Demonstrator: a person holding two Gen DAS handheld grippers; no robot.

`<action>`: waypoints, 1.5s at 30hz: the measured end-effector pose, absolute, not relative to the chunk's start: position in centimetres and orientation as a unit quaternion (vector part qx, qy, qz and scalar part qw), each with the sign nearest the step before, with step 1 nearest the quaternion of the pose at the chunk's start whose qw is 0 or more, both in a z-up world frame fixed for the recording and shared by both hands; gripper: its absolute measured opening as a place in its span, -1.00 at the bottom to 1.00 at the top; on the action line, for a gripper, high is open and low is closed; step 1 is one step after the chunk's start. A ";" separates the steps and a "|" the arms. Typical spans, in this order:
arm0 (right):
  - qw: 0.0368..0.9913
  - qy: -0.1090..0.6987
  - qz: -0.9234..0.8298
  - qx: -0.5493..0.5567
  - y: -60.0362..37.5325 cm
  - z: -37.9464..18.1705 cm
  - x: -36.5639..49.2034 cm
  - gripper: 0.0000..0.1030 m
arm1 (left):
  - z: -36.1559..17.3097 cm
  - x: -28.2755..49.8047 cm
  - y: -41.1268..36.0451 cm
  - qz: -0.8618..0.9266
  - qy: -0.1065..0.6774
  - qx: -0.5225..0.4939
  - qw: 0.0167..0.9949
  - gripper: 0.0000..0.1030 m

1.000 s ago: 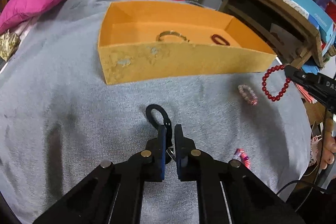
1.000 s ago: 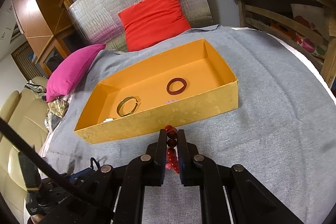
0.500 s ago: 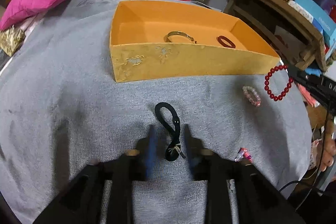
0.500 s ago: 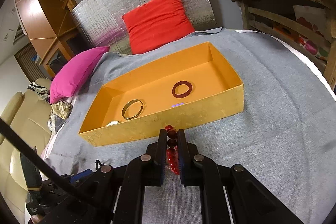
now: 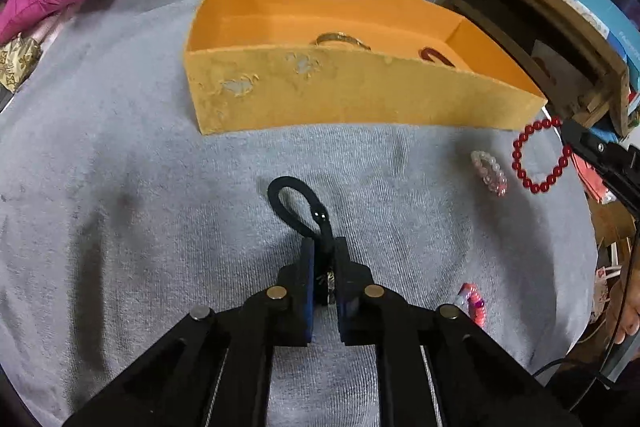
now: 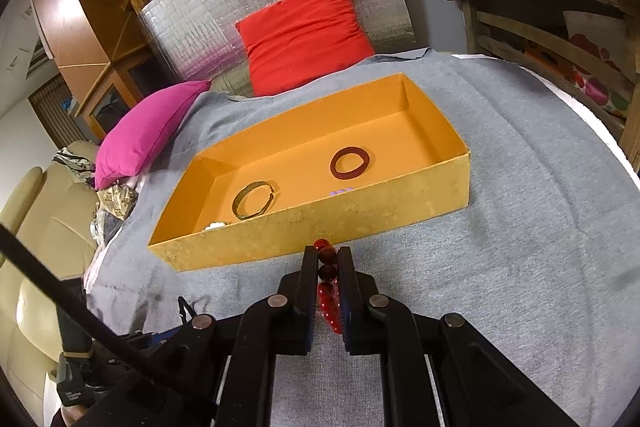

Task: Organize jewelry
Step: 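Carry the black keychain with the left gripper while the right gripper carries the red bracelet over the tray, then open both grippers to drop the keychain and red bracelet into the tray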

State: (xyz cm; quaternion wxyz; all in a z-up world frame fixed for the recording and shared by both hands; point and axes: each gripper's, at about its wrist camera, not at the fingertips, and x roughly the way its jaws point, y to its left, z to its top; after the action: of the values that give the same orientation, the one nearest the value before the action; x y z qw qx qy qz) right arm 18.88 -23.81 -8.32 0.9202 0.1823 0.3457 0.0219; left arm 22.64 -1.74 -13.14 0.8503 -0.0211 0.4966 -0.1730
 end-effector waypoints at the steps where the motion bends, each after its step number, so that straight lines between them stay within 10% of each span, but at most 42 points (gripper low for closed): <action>1: 0.920 0.345 0.021 0.183 -23.9 -8.3 18.9 -0.80 | -13.0 22.6 -1.7 -0.171 0.492 -0.021 0.853 -0.84; 23: 0.939 0.251 0.000 0.236 -27.7 -4.8 22.6 -0.80 | -2.5 24.4 -7.0 -0.251 0.356 0.011 0.900 -0.84; 45: 0.907 0.339 -0.052 0.244 -32.2 -8.8 35.3 -0.78 | -9.3 41.4 -17.5 -0.228 0.521 0.104 0.816 -0.82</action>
State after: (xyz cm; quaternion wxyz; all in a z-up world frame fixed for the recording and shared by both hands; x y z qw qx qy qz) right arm 35.33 -32.17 -8.83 0.9070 0.2442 0.3390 -0.0519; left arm 41.38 -17.54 -9.25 0.8159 0.1044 0.5212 -0.2275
